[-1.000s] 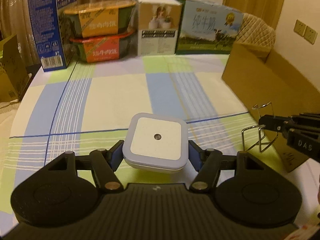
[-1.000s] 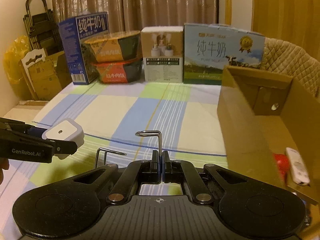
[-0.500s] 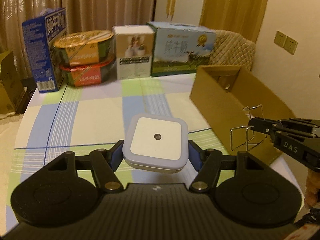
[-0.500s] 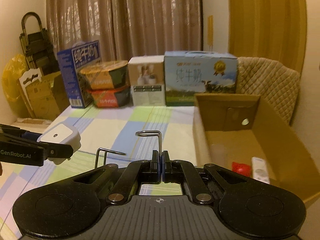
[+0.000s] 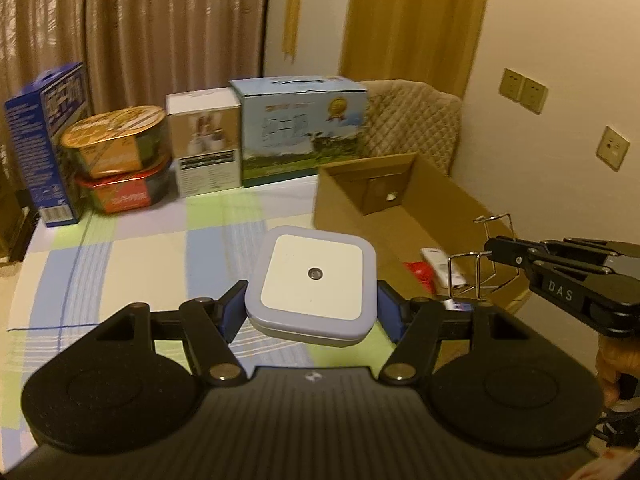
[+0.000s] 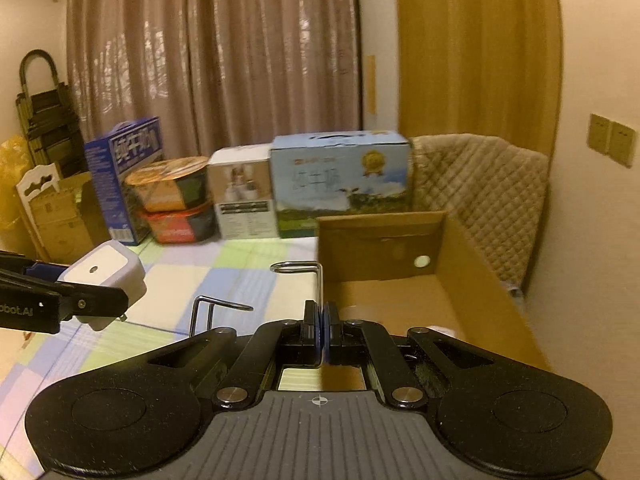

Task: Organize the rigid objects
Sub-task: 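Carry the night light and wire holder with both tools over the cardboard box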

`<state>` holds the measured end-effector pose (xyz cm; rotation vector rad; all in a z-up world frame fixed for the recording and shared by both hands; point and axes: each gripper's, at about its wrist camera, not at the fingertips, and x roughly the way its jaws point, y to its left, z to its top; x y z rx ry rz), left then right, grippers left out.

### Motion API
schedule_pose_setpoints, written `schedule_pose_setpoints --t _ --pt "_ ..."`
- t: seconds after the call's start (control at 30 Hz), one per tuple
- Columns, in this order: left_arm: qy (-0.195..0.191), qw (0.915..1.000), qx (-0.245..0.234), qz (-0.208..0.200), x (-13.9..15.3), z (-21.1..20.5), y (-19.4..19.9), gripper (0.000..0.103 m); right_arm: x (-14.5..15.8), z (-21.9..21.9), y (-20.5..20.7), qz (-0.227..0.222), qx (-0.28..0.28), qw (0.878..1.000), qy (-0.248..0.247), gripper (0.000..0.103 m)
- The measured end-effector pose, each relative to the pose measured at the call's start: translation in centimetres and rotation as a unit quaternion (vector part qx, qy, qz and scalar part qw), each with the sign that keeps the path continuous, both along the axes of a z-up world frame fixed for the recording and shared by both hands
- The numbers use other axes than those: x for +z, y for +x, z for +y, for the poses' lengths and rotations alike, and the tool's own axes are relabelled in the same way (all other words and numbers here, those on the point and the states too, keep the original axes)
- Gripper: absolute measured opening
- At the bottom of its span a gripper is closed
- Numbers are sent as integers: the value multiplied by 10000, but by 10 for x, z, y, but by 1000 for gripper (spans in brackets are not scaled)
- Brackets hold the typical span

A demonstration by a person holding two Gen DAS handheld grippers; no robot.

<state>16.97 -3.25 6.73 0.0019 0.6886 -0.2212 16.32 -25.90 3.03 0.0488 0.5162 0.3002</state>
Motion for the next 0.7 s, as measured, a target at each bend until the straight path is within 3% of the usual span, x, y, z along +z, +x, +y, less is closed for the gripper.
schedule_pose_setpoints --t 0.47,0.7 --pt "-131 9978 -649 48 -3 -88 20 62 3 -85 11 100 -572 9983 -88 0" --pt "-193 9960 -856 188 -16 -120 44 62 -13 -112 26 353 -685 9970 -91 0"
